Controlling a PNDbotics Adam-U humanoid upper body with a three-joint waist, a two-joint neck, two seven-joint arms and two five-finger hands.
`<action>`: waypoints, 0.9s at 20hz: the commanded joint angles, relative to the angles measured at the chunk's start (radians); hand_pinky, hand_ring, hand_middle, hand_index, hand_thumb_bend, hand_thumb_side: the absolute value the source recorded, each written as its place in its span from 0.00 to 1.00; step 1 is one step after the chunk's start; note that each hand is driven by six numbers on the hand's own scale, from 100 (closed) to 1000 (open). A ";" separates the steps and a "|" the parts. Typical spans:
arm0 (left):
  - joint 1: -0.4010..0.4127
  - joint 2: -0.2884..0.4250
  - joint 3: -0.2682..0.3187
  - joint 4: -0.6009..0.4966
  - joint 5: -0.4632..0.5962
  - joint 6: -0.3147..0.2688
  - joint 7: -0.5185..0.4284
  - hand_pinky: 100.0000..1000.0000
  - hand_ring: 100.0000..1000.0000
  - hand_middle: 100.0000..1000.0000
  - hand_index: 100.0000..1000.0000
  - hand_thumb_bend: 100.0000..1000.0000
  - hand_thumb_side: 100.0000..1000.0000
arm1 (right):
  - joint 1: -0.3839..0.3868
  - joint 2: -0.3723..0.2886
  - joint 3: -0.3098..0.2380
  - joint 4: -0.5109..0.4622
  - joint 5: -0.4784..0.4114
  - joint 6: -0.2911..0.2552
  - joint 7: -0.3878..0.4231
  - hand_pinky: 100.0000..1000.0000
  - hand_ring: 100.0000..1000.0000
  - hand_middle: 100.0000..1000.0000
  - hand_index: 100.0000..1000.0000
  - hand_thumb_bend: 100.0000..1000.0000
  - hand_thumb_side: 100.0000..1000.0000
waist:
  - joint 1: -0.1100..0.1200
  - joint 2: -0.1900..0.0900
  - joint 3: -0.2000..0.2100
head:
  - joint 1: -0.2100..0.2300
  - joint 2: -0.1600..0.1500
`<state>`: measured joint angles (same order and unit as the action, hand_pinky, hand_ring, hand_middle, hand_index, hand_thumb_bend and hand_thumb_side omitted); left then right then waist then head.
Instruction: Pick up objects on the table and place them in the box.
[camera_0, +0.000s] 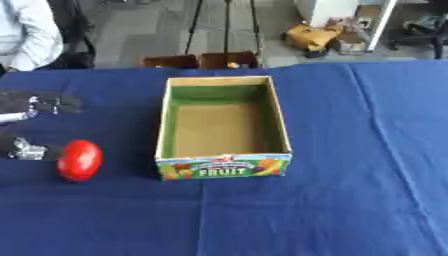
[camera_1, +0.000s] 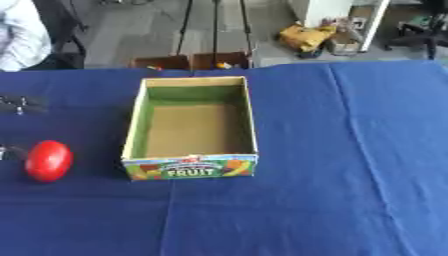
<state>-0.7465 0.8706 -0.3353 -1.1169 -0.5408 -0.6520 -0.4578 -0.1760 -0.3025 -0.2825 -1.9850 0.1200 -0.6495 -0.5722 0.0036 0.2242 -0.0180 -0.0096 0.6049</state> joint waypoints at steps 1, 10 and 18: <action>-0.009 0.034 -0.003 -0.003 0.038 -0.255 -0.264 0.89 0.95 1.00 1.00 0.49 1.00 | -0.010 -0.010 -0.001 -0.015 -0.009 -0.013 -0.016 0.59 0.72 0.45 0.69 0.00 0.71 | 0.002 -0.012 0.000 | -0.005 -0.010; -0.018 0.019 -0.001 -0.002 -0.031 -0.255 -0.291 1.00 1.00 1.00 1.00 0.62 1.00 | -0.011 -0.007 0.000 -0.015 -0.009 -0.008 -0.013 0.59 0.72 0.44 0.68 0.00 0.71 | 0.006 -0.011 0.000 | -0.006 -0.006; -0.019 0.003 -0.029 0.002 -0.159 -0.255 -0.177 1.00 1.00 1.00 1.00 0.65 1.00 | -0.013 -0.006 0.001 -0.015 -0.010 -0.005 -0.010 0.59 0.72 0.44 0.68 0.00 0.71 | 0.010 -0.008 -0.008 | -0.004 -0.013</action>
<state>-0.7478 0.8521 -0.3670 -1.1100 -0.6774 -0.6809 -0.4289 -0.1772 -0.2951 -0.2820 -1.9850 0.1200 -0.6437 -0.5731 0.0117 0.2290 -0.0252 -0.0148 0.6046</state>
